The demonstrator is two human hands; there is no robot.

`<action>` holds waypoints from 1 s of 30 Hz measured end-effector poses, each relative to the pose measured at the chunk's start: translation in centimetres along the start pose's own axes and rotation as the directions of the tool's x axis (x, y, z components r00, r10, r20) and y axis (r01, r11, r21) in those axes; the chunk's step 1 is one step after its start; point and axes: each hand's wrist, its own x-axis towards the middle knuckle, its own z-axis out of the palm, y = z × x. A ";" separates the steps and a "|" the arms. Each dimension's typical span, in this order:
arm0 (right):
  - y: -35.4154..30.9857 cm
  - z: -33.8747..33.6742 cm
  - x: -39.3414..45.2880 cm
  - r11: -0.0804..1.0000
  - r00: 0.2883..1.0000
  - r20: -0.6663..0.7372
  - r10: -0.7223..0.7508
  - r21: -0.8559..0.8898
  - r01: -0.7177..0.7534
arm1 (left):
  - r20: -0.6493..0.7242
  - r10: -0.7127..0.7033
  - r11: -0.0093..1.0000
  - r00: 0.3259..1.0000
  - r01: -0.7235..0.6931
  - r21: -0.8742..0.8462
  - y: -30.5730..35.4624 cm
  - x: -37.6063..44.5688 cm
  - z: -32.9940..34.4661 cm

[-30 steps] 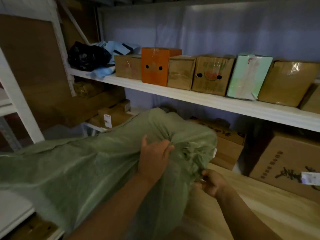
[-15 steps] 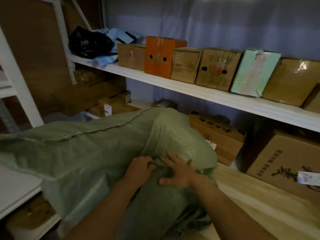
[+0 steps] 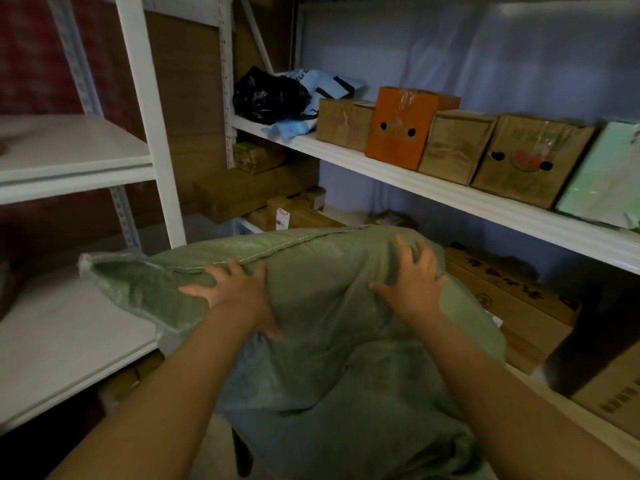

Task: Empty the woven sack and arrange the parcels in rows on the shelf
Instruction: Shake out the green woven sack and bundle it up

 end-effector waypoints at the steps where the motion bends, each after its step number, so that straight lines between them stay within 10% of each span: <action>1: -0.3 -0.3 0.8 1.000 0.999 0.047 0.001 0.002 -0.001 | 0.040 0.047 0.997 0.998 -0.050 0.062 -0.4 0.5 -0.5; 10: 1.1 0.7 5.1 0.982 0.909 0.412 -0.056 -0.143 0.126 | -0.197 0.359 0.929 0.912 -0.369 -0.019 3.5 1.8 6.2; 15: 1.3 3.4 5.2 0.966 0.961 0.137 -0.241 -0.065 0.252 | -0.550 0.269 0.665 0.791 -0.565 -0.488 5.8 6.1 4.9; 21: 3.2 1.9 5.5 0.999 0.990 -0.140 0.029 0.023 -0.026 | -0.501 0.276 0.466 0.820 -0.570 -0.677 9.0 8.1 4.1; 30: 5.8 -2.4 4.3 0.962 0.961 -0.149 0.233 -0.106 -0.250 | -0.422 0.433 0.320 0.797 -0.573 -0.754 14.1 7.3 2.4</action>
